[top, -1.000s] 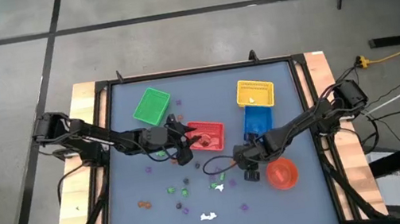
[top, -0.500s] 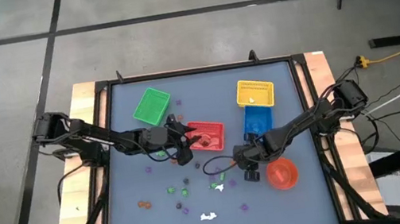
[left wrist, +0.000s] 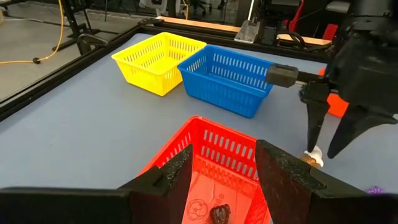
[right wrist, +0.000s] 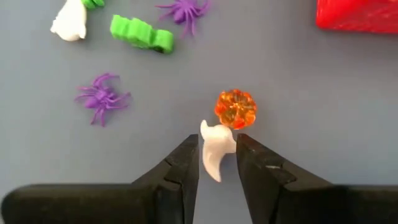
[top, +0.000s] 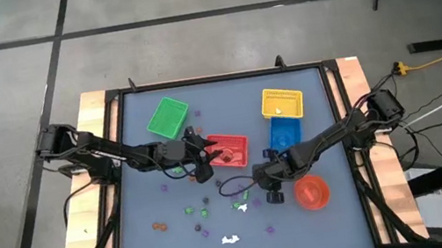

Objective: Sort Halloween decoration
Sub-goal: Put the white ghost toy into the yellow bin

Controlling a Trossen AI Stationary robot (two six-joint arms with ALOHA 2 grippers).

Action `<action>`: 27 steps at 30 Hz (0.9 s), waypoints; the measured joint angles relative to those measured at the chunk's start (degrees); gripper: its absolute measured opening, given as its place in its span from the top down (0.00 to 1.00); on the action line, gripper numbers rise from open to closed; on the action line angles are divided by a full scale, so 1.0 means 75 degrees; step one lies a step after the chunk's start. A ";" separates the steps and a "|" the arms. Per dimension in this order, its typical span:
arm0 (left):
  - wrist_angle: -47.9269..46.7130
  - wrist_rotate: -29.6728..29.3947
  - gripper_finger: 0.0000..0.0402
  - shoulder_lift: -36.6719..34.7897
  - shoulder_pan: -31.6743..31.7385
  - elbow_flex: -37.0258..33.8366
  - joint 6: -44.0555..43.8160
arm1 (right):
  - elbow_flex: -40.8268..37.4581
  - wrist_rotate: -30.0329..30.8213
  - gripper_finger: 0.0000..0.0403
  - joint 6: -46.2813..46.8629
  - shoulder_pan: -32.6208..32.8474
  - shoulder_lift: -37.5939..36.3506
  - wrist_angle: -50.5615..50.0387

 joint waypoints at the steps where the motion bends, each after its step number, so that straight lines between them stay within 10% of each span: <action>1: 0.0000 0.0000 0.60 0.0000 -0.0003 -0.0003 0.0000 | 0.0042 0.0002 0.74 -0.0057 0.0003 0.0000 0.0000; 27: -0.0006 0.0001 0.60 -0.0001 0.0000 -0.0003 -0.0002 | 0.0146 0.0228 0.74 -0.0176 0.0006 0.0030 -0.0305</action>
